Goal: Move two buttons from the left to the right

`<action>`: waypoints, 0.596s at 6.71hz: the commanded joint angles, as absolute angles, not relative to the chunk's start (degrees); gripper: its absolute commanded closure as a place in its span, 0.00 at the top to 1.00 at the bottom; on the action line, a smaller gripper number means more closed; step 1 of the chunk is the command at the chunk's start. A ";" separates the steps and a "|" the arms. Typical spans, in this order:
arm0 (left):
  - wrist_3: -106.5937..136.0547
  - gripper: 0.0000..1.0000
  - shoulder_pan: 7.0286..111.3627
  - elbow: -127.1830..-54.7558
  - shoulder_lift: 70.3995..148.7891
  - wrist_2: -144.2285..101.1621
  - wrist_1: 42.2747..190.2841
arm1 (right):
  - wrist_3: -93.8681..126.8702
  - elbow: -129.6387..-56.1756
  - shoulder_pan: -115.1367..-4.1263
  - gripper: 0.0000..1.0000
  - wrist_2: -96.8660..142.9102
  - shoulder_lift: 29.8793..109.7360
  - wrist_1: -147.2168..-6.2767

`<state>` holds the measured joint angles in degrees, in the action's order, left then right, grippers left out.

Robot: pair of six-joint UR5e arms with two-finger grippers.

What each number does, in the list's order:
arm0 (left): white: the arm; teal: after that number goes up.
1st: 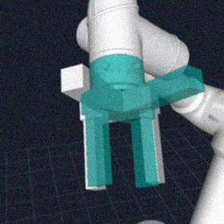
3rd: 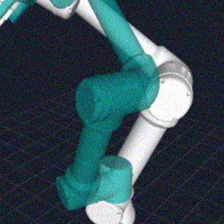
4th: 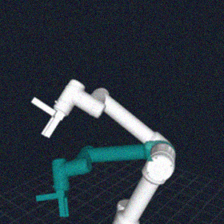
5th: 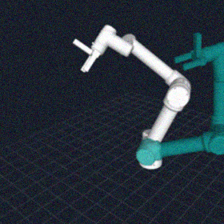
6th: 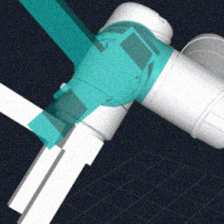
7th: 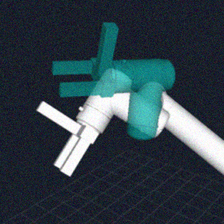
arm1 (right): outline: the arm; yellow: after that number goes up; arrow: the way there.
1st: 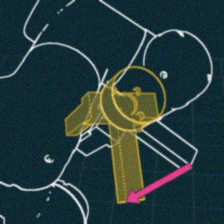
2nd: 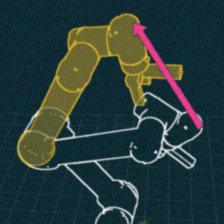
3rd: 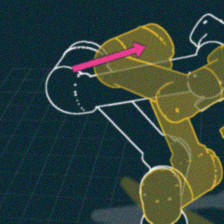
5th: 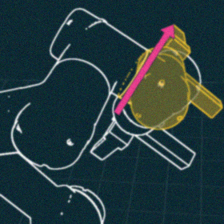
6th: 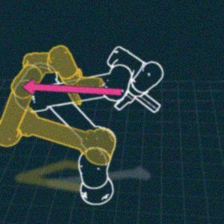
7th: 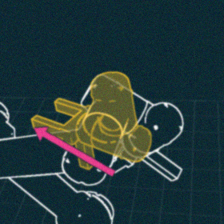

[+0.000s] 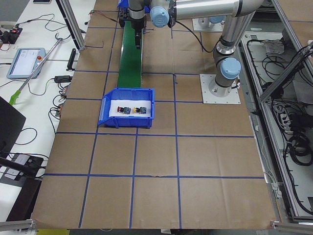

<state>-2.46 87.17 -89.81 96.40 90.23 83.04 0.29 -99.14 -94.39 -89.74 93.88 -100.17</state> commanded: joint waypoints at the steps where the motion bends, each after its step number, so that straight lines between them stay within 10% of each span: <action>1: -2.55 1.00 86.49 -90.35 95.72 90.26 82.97 | 0.35 -99.14 -94.39 1.00 -89.74 93.87 -100.19; 4: -10.42 1.00 80.19 -90.97 95.10 90.53 82.71 | 0.26 -99.05 -94.39 1.00 -89.74 93.87 -100.28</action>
